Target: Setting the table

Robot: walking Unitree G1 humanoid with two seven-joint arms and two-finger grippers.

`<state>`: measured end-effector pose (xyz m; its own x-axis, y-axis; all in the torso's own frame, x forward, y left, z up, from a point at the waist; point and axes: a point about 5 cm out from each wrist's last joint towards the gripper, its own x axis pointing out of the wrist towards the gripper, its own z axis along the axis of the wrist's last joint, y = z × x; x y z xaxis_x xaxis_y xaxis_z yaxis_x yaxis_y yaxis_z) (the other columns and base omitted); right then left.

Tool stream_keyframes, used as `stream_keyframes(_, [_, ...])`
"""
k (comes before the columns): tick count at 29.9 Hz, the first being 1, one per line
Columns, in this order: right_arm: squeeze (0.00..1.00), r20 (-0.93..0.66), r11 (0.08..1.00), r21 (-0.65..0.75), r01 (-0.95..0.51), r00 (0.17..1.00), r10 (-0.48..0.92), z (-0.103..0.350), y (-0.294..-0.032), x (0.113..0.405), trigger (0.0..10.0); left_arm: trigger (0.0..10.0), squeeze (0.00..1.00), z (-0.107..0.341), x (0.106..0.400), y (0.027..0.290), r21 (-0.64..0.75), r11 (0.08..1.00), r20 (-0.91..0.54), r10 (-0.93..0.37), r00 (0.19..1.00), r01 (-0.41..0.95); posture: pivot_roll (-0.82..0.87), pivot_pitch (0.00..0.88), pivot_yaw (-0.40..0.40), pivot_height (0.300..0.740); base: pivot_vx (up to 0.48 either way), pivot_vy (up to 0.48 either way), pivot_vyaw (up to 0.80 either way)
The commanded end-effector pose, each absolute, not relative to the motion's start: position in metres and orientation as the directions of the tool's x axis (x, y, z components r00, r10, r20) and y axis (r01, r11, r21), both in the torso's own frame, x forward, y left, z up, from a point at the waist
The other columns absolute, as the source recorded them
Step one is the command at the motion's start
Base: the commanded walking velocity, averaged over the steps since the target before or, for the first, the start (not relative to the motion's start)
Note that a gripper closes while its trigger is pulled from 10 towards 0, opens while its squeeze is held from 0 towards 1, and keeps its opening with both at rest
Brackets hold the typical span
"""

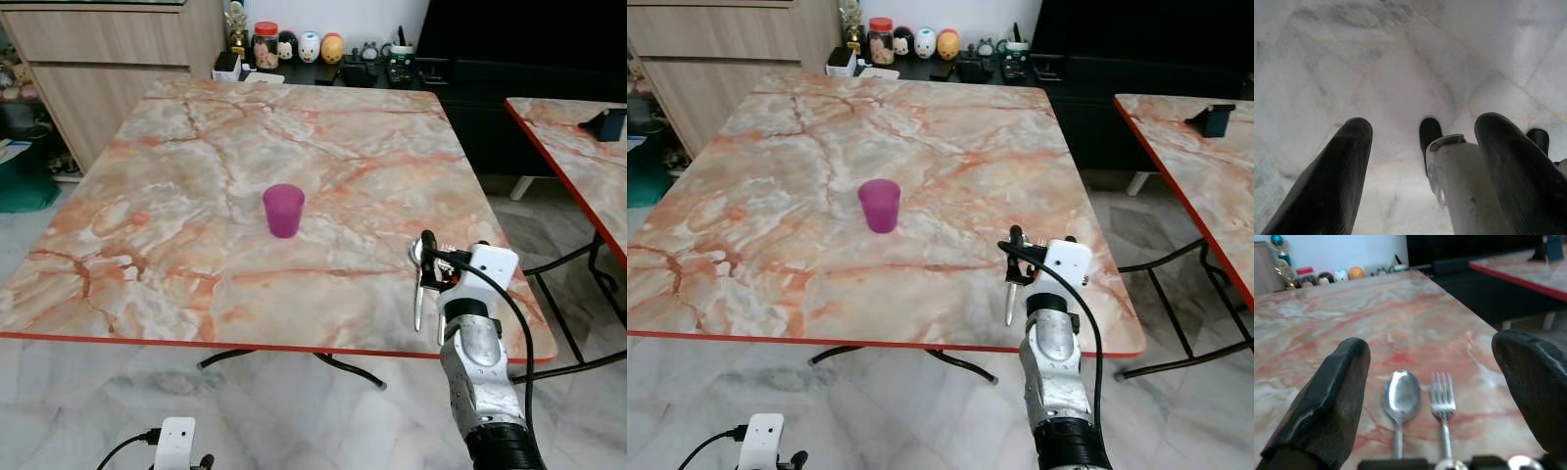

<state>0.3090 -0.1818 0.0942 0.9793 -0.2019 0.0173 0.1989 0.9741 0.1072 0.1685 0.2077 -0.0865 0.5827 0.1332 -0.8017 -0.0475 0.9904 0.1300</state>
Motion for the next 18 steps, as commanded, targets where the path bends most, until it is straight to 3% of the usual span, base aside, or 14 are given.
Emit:
stream_keyframes(1, [0.00, -0.041, 0.966, 0.134, 0.221, 0.975, -0.218, 0.092, -0.185, 0.309, 10.0, 10.0, 0.00, -0.089, 0.164, 0.205, 0.128, 0.991, -0.819, 0.124, 0.561, -0.032, -0.04, 0.052, -0.057, 0.740, 0.000, 0.000, 0.00])
stream_keyframes(7, [0.00, -0.129, 0.960, 0.157, 0.232, 0.969, -0.213, 0.083, -0.183, 0.311, 10.0, 10.0, 0.00, -0.090, 0.163, 0.206, 0.128, 0.991, -0.820, 0.124, 0.559, -0.032, -0.03, 0.053, -0.056, 0.740, 0.000, 0.000, 0.00])
stream_keyframes(8, [0.00, -0.134, 0.962, 0.147, 0.230, 0.968, -0.211, 0.084, -0.183, 0.313, 8.4, 10.0, 0.00, -0.090, 0.163, 0.206, 0.128, 0.991, -0.820, 0.124, 0.558, -0.033, -0.03, 0.052, -0.056, 0.740, 0.000, 0.000, 0.00])
stream_keyframes(9, [0.00, -0.138, 0.963, 0.140, 0.230, 0.968, -0.211, 0.084, -0.183, 0.313, 8.4, 10.0, 0.00, -0.090, 0.162, 0.206, 0.128, 0.991, -0.821, 0.125, 0.558, -0.033, -0.03, 0.052, -0.056, 0.740, 0.000, 0.000, 0.00])
stream_keyframes(10, [0.00, -0.137, 0.962, 0.144, 0.231, 0.968, -0.212, 0.085, -0.183, 0.315, 3.2, 10.0, 0.00, -0.090, 0.162, 0.207, 0.130, 0.991, -0.821, 0.126, 0.557, -0.033, -0.03, 0.052, -0.056, 0.740, 0.000, 0.000, 0.00])
stream_keyframes(11, [0.00, -0.134, 0.961, 0.153, 0.231, 0.968, -0.212, 0.086, -0.183, 0.315, 1.0, 10.0, 0.00, -0.090, 0.162, 0.207, 0.130, 0.991, -0.821, 0.126, 0.557, -0.033, -0.03, 0.052, -0.056, 0.740, 0.000, 0.000, 0.00])
stream_keyframes(12, [0.00, -0.131, 0.960, 0.160, 0.230, 0.969, -0.211, 0.087, -0.183, 0.316, 0.0, 10.0, 0.00, -0.090, 0.162, 0.208, 0.130, 0.991, -0.821, 0.127, 0.556, -0.034, -0.03, 0.053, -0.056, 0.740, 0.000, 0.000, 0.00])
stream_keyframes(18, [0.00, -0.150, 0.960, 0.149, 0.237, 0.965, -0.215, 0.090, -0.185, 0.319, 0.0, 10.0, 0.00, -0.090, 0.163, 0.207, 0.130, 0.991, -0.819, 0.125, 0.560, -0.031, -0.03, 0.054, -0.055, 0.740, 0.000, 0.000, 0.00])
